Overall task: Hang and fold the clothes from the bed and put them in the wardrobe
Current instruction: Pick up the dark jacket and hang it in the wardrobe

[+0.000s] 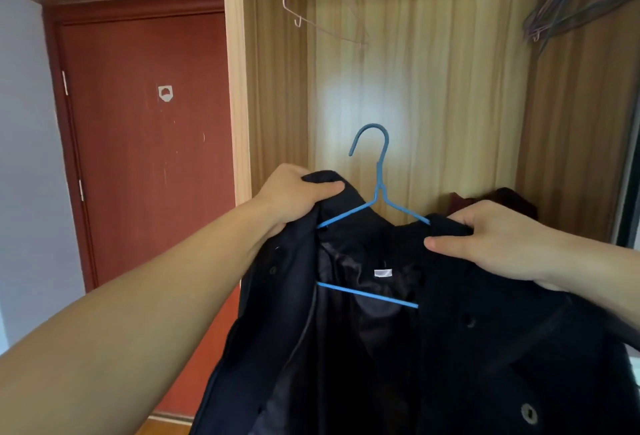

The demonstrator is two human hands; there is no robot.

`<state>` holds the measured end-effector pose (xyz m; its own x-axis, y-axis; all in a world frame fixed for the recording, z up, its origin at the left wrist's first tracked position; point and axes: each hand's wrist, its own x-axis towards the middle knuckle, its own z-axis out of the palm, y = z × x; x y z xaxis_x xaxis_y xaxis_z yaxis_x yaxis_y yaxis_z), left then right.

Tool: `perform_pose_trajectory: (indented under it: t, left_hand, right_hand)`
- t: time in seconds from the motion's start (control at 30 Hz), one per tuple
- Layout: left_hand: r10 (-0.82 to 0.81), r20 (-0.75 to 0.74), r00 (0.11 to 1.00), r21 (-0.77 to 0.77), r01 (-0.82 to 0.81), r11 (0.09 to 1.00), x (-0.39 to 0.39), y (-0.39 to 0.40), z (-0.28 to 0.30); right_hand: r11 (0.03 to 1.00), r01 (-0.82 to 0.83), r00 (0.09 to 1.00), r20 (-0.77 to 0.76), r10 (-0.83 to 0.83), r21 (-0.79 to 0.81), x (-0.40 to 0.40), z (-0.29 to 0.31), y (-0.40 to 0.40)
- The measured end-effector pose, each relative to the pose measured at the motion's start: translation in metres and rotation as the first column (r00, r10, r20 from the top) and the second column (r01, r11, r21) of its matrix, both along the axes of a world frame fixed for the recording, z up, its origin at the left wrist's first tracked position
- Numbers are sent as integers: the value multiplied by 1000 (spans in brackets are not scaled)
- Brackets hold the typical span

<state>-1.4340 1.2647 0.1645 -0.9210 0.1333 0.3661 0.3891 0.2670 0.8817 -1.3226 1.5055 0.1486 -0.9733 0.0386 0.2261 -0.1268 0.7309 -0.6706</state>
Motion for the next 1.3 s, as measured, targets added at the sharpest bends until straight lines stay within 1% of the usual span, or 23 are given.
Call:
perform_pose_trajectory:
  t: [0.07,0.13,0.2,0.23,0.3,0.37,0.47,0.57,0.6,0.63,0.67,0.7,0.73,0.77,0.8,0.83,0.87,0.93,0.97,1.07,1.13,1.2,1.3]
  left_hand:
    - [-22,0,1000,22,22,1000,3,8,6]
    - [-2,-6,1000,18,2,1000,0,1,8]
    - [33,24,999,-41,-32,999,-7,-13,4]
    - [50,47,998,-90,-46,995,-10,-20,-1]
    - [65,98,993,-178,-46,983,-14,-28,-10]
    - [44,176,983,-227,-3,974,-14,-33,-18]
    - [-1,263,965,-197,55,979,-17,-32,-21]
    - [-4,245,970,-142,40,989,-20,-16,-16]
    - [-6,212,977,-150,38,988,-21,-9,-15]
    - [7,150,989,-194,23,981,-24,-3,-14]
    - [31,50,998,-281,-16,960,-28,2,-15]
    - [68,-92,993,-397,-99,912,-30,7,-17]
    - [100,-270,958,-485,-225,845,-30,12,-19]
    - [95,-434,896,-515,-334,789,-30,17,-21]
    - [49,-533,845,-510,-367,778,-29,22,-22]
    - [-20,-562,827,-513,-329,793,-25,28,-22]
    - [-98,-542,834,-531,-251,809,-19,35,-21]
    - [-228,-485,844,-593,-126,795,-8,52,-18]
    - [-284,-493,823,-614,-98,783,-3,61,-15]
    - [-349,-579,737,-600,-96,794,9,88,-5]
    - [-352,-598,720,-617,-133,776,11,95,4]
    - [-353,-592,725,-641,-158,751,7,96,10]
    - [-349,-613,709,-642,-191,742,3,97,15]
  right_hand:
    - [998,20,1000,-16,-21,-63,5,1,1]
    - [985,57,997,-49,-66,-162,12,5,7]
    - [965,65,993,-78,-87,-252,23,9,13]
    - [962,60,992,-88,-87,-266,28,10,15]
    - [969,54,991,-104,-81,-243,33,9,18]
    - [978,60,990,-114,-85,-201,36,7,20]
    - [985,61,990,-116,-80,-159,39,3,22]
    - [986,95,983,-145,-116,-138,40,2,27]
    - [982,108,979,-156,-132,-154,41,1,29]
    - [976,119,975,-166,-150,-185,41,2,30]
    - [968,126,971,-175,-166,-218,41,2,31]
    - [961,128,967,-182,-176,-245,42,2,31]
    - [956,130,965,-187,-182,-263,42,2,32]
    - [952,133,964,-187,-188,-276,43,2,32]
    - [949,135,964,-183,-193,-286,43,3,33]
    - [944,138,965,-176,-197,-300,43,3,33]
    - [936,138,965,-170,-201,-323,44,4,34]
    - [917,130,969,-149,-199,-377,44,6,34]
    - [909,119,974,-132,-186,-398,44,8,32]
    - [891,80,990,-68,-123,-448,44,11,26]
    - [892,68,996,-22,-87,-447,45,13,26]
    - [916,41,999,11,-40,-398,51,14,30]
    - [979,4,999,44,6,-206,66,11,43]
